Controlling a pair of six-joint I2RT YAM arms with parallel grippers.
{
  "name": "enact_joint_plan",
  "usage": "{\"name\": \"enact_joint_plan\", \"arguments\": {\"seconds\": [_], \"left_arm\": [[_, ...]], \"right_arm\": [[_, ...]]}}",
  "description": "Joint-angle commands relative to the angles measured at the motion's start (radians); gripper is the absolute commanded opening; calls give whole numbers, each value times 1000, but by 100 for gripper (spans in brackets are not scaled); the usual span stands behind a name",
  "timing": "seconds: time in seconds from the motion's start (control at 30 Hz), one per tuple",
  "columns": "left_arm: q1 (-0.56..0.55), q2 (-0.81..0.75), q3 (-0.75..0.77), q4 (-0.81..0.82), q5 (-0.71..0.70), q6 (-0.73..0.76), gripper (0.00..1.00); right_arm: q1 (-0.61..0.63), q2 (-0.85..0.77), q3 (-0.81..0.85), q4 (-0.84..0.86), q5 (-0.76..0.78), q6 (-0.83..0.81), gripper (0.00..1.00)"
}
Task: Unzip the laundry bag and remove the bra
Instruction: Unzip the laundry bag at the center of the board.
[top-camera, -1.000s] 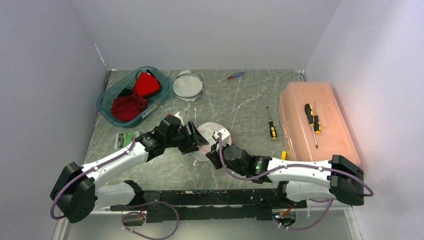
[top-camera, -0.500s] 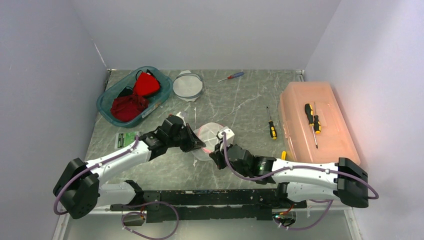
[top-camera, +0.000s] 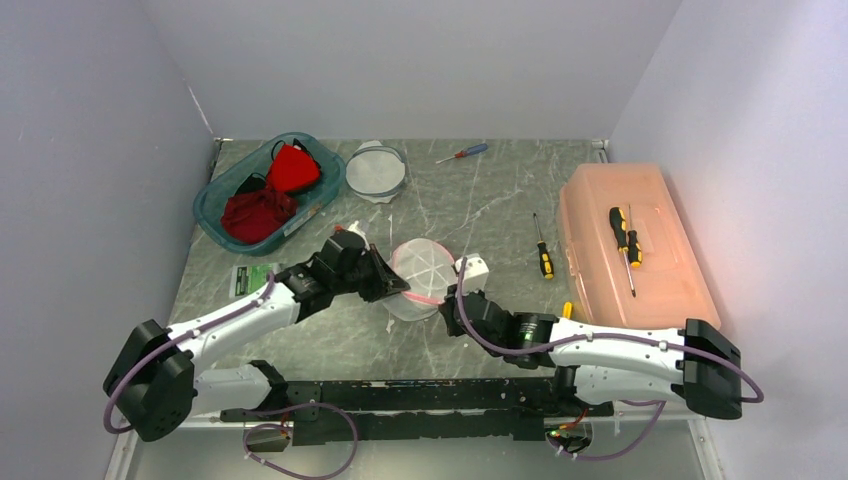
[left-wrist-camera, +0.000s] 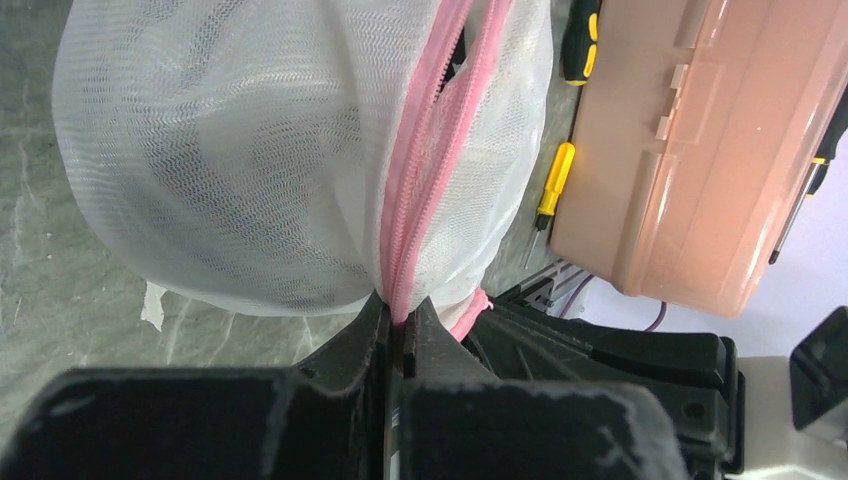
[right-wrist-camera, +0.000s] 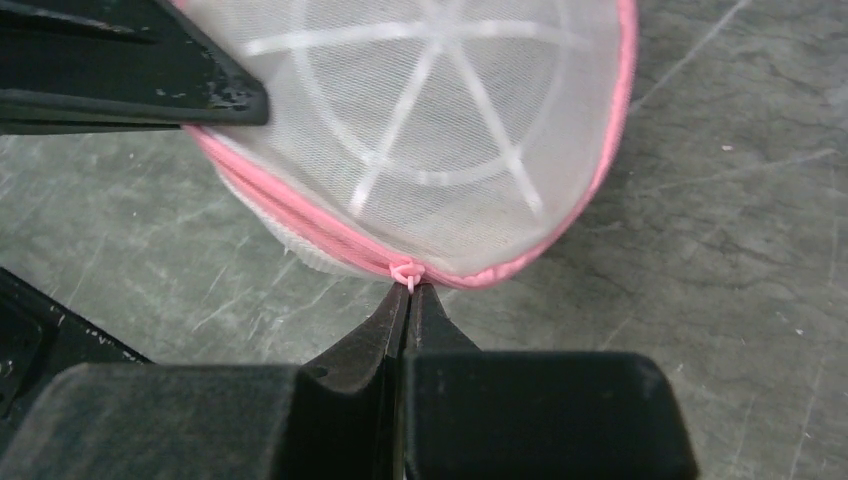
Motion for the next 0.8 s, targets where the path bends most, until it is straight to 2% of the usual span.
{"name": "enact_joint_plan", "arguments": {"seconds": [0.0, 0.17, 0.37, 0.5, 0.6, 0.7, 0.77], "left_arm": [[4, -40, -6, 29, -14, 28, 3], [25, -35, -2, 118, 77, 104, 3], [127, 81, 149, 146, 384, 238, 3], [187, 155, 163, 343, 557, 259, 3], [194, 249, 190, 417, 668, 276, 5], [195, 318, 147, 520, 709, 236, 18], [198, 330, 111, 536, 678, 228, 44]], "right_arm": [[-14, -45, -12, -53, 98, 33, 0], [-13, -138, -51, 116, -89, -153, 0], [-11, -224, 29, 43, -165, -271, 0], [-9, -239, 74, -5, -183, -291, 0], [-9, -219, 58, 11, -179, -281, 0], [-10, -178, 29, 50, -170, -259, 0], [-9, -141, 13, 77, -159, -242, 0]]}}
